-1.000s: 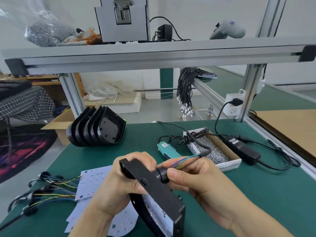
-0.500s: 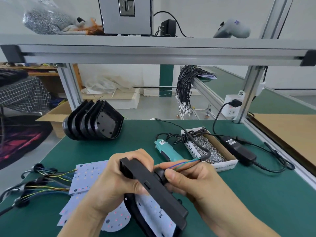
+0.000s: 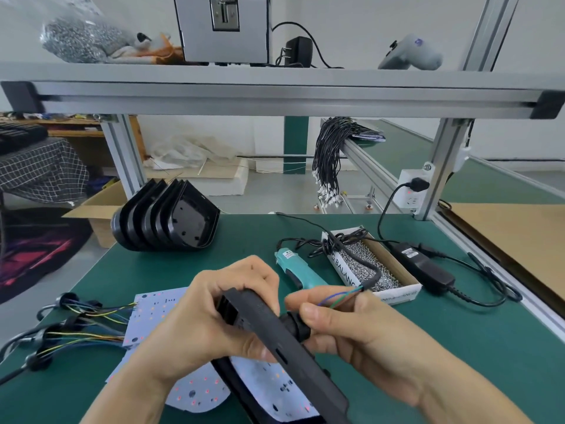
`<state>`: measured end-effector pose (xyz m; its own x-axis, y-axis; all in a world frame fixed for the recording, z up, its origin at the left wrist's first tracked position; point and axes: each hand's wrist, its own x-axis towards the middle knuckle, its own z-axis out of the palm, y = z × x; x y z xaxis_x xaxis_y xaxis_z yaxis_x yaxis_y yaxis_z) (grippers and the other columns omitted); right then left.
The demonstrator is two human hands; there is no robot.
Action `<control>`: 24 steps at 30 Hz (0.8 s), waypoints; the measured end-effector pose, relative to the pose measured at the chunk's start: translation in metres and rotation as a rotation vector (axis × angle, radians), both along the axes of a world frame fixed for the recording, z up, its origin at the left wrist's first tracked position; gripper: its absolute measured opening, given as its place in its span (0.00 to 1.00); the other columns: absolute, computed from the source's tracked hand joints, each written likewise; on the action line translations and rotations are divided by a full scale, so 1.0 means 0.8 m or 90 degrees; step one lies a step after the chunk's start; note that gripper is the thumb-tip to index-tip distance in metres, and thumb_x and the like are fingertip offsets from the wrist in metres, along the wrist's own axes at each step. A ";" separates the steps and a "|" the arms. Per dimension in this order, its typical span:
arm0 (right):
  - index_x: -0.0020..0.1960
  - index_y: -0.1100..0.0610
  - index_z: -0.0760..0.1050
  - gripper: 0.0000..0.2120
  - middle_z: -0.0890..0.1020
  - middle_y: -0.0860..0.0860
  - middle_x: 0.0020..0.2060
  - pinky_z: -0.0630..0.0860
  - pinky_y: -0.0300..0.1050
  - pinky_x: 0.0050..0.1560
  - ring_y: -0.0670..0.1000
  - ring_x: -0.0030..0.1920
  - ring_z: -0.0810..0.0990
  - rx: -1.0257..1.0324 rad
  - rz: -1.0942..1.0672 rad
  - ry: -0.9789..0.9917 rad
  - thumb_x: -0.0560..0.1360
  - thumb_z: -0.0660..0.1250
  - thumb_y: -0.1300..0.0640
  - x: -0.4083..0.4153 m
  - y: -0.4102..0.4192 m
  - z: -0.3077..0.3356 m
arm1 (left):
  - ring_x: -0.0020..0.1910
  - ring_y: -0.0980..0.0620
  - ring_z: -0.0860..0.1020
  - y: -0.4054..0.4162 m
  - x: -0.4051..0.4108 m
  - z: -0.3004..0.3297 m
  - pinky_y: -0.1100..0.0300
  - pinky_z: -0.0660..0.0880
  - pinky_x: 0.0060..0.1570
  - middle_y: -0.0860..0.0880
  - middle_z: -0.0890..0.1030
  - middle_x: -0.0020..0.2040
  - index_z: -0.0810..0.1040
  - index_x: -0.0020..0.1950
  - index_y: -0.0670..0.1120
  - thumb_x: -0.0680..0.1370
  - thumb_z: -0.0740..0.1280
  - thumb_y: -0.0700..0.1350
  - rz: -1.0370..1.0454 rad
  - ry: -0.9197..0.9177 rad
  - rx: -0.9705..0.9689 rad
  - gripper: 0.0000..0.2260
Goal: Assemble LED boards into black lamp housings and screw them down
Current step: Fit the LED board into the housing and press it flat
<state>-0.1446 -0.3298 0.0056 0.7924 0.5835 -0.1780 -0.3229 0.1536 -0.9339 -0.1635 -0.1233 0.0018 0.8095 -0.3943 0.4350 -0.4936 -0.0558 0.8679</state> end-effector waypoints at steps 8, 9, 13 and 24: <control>0.48 0.64 0.84 0.15 0.84 0.61 0.41 0.80 0.41 0.38 0.52 0.37 0.84 -0.001 -0.006 0.009 0.63 0.75 0.59 -0.010 -0.009 -0.009 | 0.35 0.59 0.73 -0.008 -0.006 0.004 0.70 0.70 0.38 0.55 0.75 0.41 0.82 0.38 0.47 0.60 0.81 0.39 0.018 -0.021 0.090 0.12; 0.48 0.65 0.84 0.16 0.84 0.62 0.41 0.80 0.41 0.38 0.52 0.38 0.84 0.012 -0.010 0.017 0.62 0.74 0.59 -0.012 -0.009 -0.010 | 0.35 0.59 0.73 -0.008 -0.006 0.005 0.70 0.70 0.37 0.55 0.75 0.41 0.82 0.38 0.48 0.60 0.80 0.38 0.013 -0.019 0.096 0.13; 0.53 0.67 0.82 0.20 0.82 0.67 0.47 0.81 0.44 0.43 0.55 0.43 0.82 0.011 0.001 0.013 0.64 0.72 0.58 -0.018 -0.008 -0.013 | 0.36 0.56 0.73 -0.007 -0.006 0.008 0.68 0.71 0.37 0.53 0.75 0.41 0.82 0.38 0.48 0.59 0.80 0.35 -0.008 0.004 0.117 0.14; 0.47 0.62 0.85 0.18 0.82 0.60 0.39 0.79 0.37 0.35 0.48 0.34 0.81 0.066 -0.069 0.087 0.59 0.73 0.54 -0.034 0.005 -0.026 | 0.32 0.61 0.72 -0.007 -0.009 0.008 0.68 0.72 0.31 0.56 0.74 0.40 0.83 0.37 0.47 0.58 0.78 0.37 -0.022 0.051 0.088 0.10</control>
